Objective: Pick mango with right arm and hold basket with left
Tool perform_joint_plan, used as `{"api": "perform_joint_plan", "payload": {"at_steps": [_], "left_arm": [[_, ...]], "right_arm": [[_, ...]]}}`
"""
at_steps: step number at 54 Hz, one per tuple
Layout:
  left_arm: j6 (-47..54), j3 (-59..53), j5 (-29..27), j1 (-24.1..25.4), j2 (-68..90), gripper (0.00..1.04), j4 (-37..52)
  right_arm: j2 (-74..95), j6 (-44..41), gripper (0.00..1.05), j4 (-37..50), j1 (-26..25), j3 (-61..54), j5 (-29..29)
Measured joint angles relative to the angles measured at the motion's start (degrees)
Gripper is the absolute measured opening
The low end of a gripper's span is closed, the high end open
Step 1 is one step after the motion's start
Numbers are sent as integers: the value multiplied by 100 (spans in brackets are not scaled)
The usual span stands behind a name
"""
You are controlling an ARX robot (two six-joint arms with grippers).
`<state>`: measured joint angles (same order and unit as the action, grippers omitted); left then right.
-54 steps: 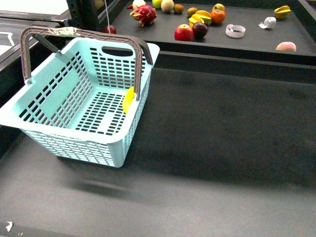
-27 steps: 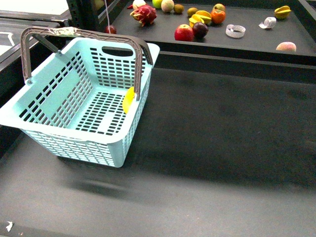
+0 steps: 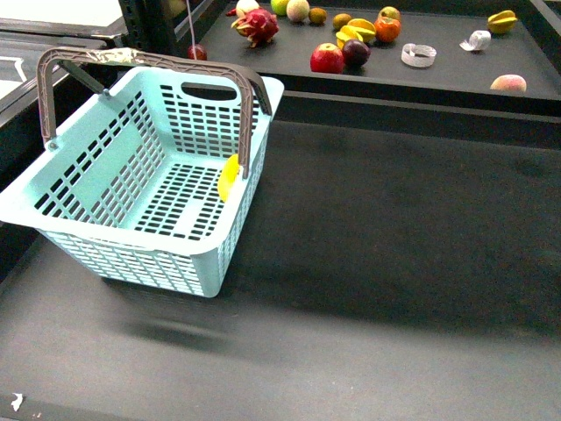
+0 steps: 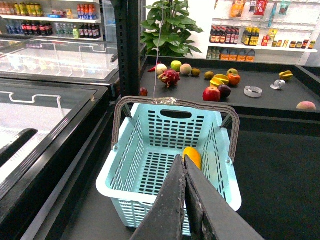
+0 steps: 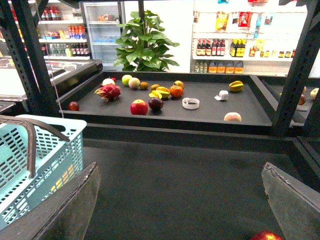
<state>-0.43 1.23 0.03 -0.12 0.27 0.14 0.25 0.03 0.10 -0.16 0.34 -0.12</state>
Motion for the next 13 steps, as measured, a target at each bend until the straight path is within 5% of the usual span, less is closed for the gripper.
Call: {"api": "perform_joint_plan", "payload": {"at_steps": [6,13], "left_arm": [[-2,0,0,0,-2,2,0],[-2,0,0,0,-2,31,0]], "right_arm": [[0,0,96,0,0,0,0],[0,0,96,0,0,0,0]]}}
